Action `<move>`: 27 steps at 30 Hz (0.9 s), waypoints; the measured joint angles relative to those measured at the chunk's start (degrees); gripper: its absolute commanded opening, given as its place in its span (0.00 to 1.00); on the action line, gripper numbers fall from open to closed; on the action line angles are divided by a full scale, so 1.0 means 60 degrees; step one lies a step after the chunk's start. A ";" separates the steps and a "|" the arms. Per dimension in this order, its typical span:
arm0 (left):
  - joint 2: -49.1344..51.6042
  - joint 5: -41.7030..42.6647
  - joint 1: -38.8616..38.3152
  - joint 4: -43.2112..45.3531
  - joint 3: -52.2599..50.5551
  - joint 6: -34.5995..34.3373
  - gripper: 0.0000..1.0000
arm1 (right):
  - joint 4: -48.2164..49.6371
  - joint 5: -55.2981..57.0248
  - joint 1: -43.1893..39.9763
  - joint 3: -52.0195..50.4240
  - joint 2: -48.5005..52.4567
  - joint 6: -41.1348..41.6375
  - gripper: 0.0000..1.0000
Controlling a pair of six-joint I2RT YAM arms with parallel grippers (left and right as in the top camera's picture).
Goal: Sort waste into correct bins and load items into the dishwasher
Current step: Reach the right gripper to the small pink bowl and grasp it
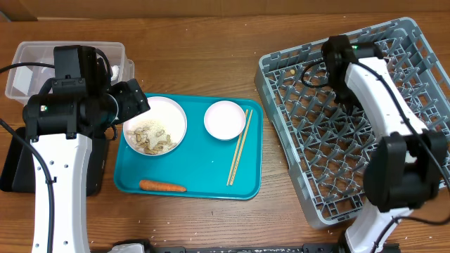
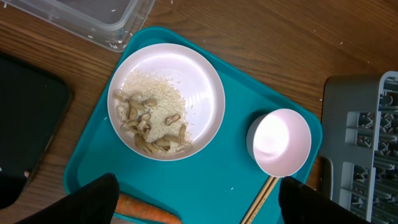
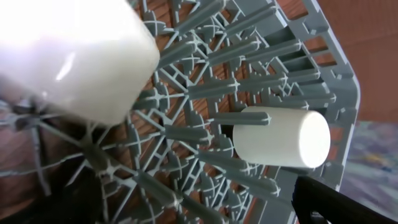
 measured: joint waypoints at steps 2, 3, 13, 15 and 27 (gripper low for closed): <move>0.0000 0.0000 0.0000 -0.0029 0.0000 0.0000 0.84 | 0.0109 -0.0386 0.0000 -0.0004 -0.0423 -0.0273 1.00; 0.0000 0.0004 0.0000 -0.0066 0.0000 0.0007 0.85 | 0.0251 -0.0765 0.0007 -0.0004 -0.0750 -0.0678 1.00; 0.0000 -0.0007 0.0000 -0.0565 0.0000 0.0291 0.87 | 0.1545 -0.6779 0.1384 0.0062 -0.2463 -0.4211 1.00; 0.0000 -0.0004 0.0000 -0.0699 0.0000 0.0339 0.87 | 0.1953 -0.7668 0.1938 0.0062 -0.2368 -0.4401 1.00; 0.0000 -0.0004 0.0000 -0.0845 0.0000 0.0401 0.88 | 0.2918 -0.8564 0.4062 0.0058 -0.0521 -0.3333 0.81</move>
